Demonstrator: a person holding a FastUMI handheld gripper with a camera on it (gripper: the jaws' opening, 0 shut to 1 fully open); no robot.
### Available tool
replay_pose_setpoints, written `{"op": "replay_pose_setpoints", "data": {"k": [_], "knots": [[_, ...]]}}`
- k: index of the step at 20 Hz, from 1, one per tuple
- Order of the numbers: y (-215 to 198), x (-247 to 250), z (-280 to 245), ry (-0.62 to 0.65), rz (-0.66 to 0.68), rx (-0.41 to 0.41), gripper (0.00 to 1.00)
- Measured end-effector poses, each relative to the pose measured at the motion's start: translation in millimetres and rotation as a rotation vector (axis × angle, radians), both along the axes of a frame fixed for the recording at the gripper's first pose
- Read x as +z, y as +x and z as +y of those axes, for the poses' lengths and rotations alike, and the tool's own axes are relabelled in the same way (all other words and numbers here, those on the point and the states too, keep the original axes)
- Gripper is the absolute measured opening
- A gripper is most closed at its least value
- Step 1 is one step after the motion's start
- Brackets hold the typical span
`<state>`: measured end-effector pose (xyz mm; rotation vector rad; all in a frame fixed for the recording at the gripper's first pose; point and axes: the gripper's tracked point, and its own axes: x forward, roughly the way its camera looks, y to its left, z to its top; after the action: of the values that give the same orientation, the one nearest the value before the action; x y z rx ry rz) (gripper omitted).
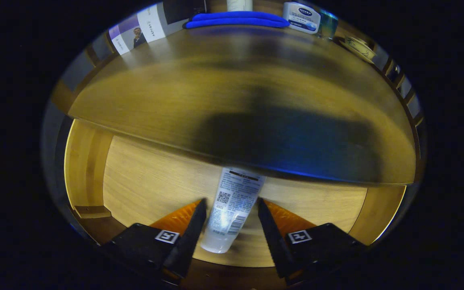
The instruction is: Pull open the drawer, take out the items inside it, and place them on the countertop above the cabinet.
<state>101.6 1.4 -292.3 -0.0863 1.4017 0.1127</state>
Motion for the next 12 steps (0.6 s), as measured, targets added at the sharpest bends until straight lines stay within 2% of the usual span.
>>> {"op": "replay_pose_setpoints", "data": {"k": [3, 6, 12], "knots": [[-5.6, -0.1, 5.7, 0.012, 0.007, 0.028, 0.56], [-9.2, 3.0, 13.7, 0.063, 0.013, 0.044, 0.48], [-17.5, 26.1, 30.2, 0.120, -0.029, 0.103, 0.48]]}}
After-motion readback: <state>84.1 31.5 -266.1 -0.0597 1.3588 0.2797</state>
